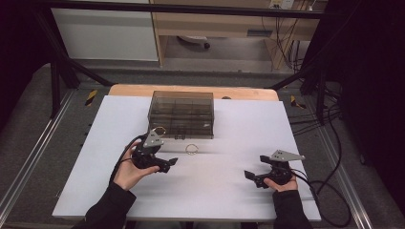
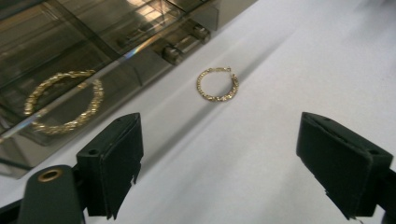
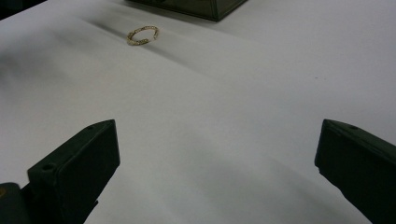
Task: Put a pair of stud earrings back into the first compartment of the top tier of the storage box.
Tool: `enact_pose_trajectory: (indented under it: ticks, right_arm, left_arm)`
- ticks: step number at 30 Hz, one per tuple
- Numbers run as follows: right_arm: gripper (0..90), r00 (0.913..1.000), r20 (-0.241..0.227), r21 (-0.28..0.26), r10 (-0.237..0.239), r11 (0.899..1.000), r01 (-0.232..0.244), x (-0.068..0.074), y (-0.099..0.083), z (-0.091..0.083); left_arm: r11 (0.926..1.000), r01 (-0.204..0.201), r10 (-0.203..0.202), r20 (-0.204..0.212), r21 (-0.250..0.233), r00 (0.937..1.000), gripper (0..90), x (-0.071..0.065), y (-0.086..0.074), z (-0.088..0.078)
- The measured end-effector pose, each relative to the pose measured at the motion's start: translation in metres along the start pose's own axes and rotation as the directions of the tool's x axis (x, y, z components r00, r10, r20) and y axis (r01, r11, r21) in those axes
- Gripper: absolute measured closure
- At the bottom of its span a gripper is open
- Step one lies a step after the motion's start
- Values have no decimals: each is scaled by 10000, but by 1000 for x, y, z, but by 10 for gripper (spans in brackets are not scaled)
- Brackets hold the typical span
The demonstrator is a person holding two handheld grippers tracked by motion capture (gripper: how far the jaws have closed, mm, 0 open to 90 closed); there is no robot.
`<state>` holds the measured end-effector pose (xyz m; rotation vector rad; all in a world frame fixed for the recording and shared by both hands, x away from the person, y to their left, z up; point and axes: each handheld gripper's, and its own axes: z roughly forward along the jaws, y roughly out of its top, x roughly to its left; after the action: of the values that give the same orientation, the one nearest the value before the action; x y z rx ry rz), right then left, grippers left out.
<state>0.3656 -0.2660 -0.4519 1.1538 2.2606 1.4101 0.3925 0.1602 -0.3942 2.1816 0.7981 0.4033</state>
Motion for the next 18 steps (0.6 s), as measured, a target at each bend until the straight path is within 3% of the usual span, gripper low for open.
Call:
enact_pose_trajectory:
  ticks: [12,18]
  right_arm:
    - [6,10000,-10,-12,4,10000,-4,0,0,0]
    - [5,10000,-8,-14,12,10000,-12,0,0,0]
  left_arm:
    - [9991,-350,342,328,241,9989,122,-16,4,22]
    - [9980,-477,461,378,412,9982,159,-20,8,32]
